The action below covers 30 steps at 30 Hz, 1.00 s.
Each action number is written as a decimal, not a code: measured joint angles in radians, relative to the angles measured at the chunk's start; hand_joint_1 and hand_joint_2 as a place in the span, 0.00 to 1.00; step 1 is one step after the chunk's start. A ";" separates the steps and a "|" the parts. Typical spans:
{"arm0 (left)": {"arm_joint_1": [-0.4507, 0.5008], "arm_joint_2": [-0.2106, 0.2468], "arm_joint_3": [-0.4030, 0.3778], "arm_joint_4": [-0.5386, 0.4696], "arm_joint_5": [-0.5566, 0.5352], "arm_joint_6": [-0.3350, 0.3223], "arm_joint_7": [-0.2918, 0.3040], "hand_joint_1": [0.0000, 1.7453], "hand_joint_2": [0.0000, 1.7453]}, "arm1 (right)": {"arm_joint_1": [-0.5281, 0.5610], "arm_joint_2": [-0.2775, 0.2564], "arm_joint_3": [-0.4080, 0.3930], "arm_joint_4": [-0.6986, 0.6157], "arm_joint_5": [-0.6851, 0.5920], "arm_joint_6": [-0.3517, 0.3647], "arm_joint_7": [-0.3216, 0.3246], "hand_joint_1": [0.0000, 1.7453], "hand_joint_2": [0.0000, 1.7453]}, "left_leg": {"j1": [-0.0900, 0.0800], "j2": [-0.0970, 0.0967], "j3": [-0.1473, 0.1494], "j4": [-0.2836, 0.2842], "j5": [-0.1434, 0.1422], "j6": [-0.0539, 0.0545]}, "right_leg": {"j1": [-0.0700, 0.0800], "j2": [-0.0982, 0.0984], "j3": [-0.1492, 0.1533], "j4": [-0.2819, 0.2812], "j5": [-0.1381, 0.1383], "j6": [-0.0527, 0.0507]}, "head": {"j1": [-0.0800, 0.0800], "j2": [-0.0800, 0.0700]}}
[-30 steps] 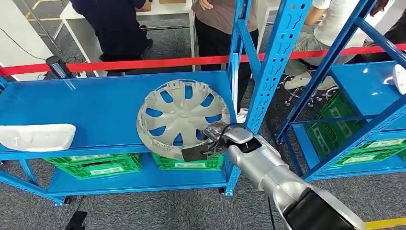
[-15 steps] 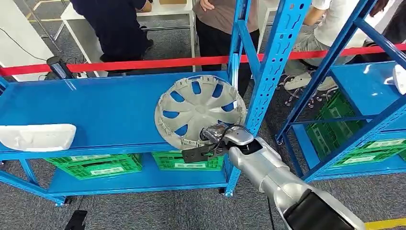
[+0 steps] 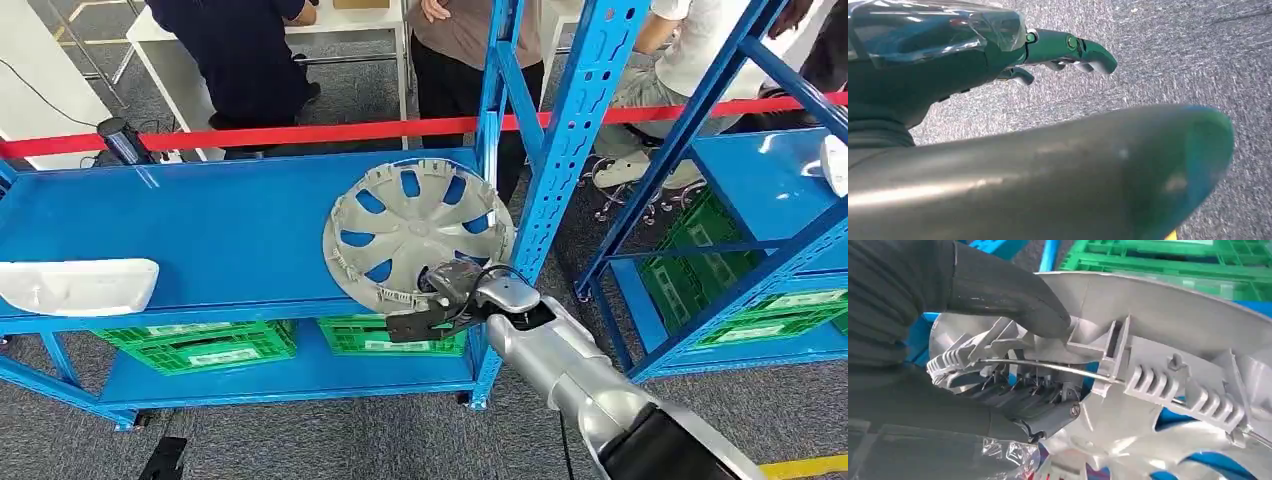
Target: Take the parts from the cabinet and place them on the table.
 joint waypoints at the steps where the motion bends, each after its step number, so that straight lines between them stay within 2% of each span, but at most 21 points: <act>1: 0.001 0.000 -0.003 0.000 0.008 0.000 0.000 0.00 0.00 | 0.009 -0.002 -0.009 -0.006 -0.007 -0.028 -0.015 1.00 1.00 | 0.000 0.000 -0.001 0.000 0.000 0.000 | 0.000 0.000 0.000 0.000 0.000 0.000 | 0.000 0.000; 3: 0.005 -0.001 -0.006 0.000 0.018 0.002 -0.003 0.00 0.00 | 0.024 -0.009 -0.029 -0.017 -0.012 -0.071 -0.034 1.00 1.00 | 0.000 0.000 -0.003 0.000 0.000 0.000 | 0.000 0.000 -0.002 0.000 0.000 0.000 | 0.000 0.000; 7: 0.008 -0.001 -0.011 0.000 0.024 0.002 -0.005 0.00 0.00 | 0.034 -0.017 -0.055 -0.032 -0.015 -0.090 -0.046 1.00 1.00 | 0.000 0.000 -0.004 0.000 0.000 0.000 | 0.000 0.000 -0.004 0.000 0.000 0.000 | 0.000 0.000; 11: 0.012 -0.001 -0.017 0.002 0.047 0.016 -0.016 0.00 0.00 | 0.047 -0.025 -0.087 -0.065 -0.025 -0.160 -0.085 1.00 1.00 | 0.000 0.001 -0.009 0.000 0.000 0.000 | 0.000 0.001 -0.009 0.001 0.001 0.000 | 0.000 0.000; 18: 0.011 -0.001 -0.023 0.021 0.059 0.035 -0.042 0.00 0.00 | 0.041 -0.037 -0.145 -0.157 -0.024 -0.232 -0.107 1.00 1.00 | 0.000 0.001 -0.012 0.000 0.000 0.000 | 0.000 0.001 -0.012 0.001 0.001 0.000 | 0.000 0.000; 25: -0.003 0.000 -0.049 0.040 0.065 0.047 -0.043 0.00 0.00 | 0.036 -0.055 -0.169 -0.237 -0.026 -0.243 -0.157 1.00 1.00 | 0.000 0.001 -0.012 0.000 0.000 0.000 | 0.000 0.001 -0.013 0.001 0.001 0.000 | 0.000 0.000; 30: -0.005 0.000 -0.058 0.051 0.074 0.056 -0.045 0.00 0.00 | 0.036 -0.056 -0.168 -0.269 -0.026 -0.241 -0.167 1.00 1.00 | 0.000 0.001 -0.013 0.000 0.000 0.000 | 0.000 0.001 -0.013 0.001 0.001 0.000 | 0.000 0.000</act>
